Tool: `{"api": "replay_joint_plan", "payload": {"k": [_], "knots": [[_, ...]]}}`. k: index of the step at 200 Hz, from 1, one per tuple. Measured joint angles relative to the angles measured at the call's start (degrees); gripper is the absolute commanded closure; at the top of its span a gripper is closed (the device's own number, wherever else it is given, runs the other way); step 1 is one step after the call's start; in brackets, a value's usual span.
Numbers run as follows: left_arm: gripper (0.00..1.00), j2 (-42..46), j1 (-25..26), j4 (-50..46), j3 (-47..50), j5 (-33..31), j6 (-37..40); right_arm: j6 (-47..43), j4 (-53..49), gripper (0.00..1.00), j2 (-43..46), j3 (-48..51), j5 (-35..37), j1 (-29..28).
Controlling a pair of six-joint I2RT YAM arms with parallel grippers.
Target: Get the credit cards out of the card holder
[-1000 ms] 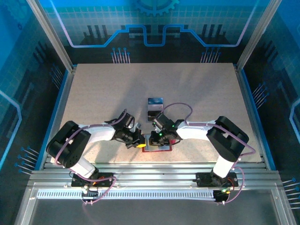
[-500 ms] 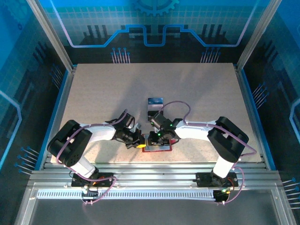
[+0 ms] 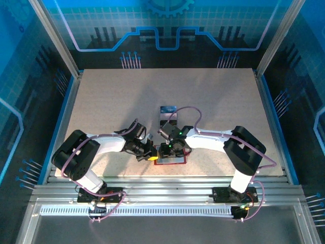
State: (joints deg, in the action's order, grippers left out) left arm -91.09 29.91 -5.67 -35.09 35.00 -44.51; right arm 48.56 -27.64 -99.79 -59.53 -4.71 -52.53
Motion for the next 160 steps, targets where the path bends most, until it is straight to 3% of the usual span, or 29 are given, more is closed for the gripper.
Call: {"api": "replay_joint_plan", "payload": {"k": [72,126,160], "knots": [[0.98,0.0,0.0,0.0,0.0,0.0,0.0,-0.8,-0.9,0.36,0.0,-0.1,0.2,0.0],[0.98,0.0,0.0,0.0,0.0,0.0,0.0,-0.6,-1.1,0.42,0.0,-0.1,0.9,-0.1],[0.99,0.0,0.0,0.0,0.0,0.0,0.0,-0.4,-2.0,0.41,0.1,-0.1,2.5,-0.1]]}}
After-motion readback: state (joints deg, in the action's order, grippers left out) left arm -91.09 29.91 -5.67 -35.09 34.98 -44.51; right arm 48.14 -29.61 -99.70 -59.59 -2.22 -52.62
